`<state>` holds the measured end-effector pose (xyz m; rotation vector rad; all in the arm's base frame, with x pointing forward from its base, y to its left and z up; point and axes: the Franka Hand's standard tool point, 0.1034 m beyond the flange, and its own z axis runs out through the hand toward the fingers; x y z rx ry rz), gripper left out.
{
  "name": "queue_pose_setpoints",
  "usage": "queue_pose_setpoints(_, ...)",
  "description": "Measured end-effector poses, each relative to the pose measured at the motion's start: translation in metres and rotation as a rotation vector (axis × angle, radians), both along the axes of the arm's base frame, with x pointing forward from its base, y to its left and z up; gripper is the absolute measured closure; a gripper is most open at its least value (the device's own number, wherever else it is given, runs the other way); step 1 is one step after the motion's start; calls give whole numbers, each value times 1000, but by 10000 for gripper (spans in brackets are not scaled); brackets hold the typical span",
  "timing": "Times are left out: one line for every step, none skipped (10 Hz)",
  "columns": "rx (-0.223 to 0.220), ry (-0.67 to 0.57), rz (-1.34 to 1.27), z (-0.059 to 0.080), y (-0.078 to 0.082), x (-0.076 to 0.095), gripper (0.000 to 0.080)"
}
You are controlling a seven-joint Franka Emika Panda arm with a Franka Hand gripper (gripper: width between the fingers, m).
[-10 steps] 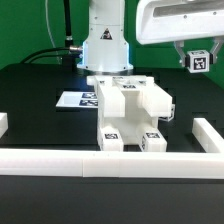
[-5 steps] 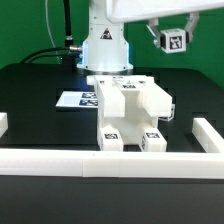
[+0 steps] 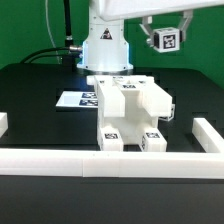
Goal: Assemble chair
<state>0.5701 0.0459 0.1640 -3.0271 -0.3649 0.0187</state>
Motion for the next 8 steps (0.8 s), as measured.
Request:
queue_pose_setpoints(-40, -38, 57, -4, -3, -1, 530)
queue_pose_setpoints(-47, -64, 71, -13, -3, -8, 530)
queue_pose_setpoints(-44, -52, 64, -14, -4, -10, 530)
queue_pose_setpoints(-44, -53, 64, -14, -4, -9, 530)
queue_pose_setpoints(-45, -52, 64, -15, -4, -10, 530)
queue_pose_setpoints(-47, -71, 53, -21, -1, -10, 530)
queue_pose_setpoints(-48, -71, 52, -27, 3, -13, 530)
queue_pose_setpoints(-51, -71, 55, -30, 4, -11, 530)
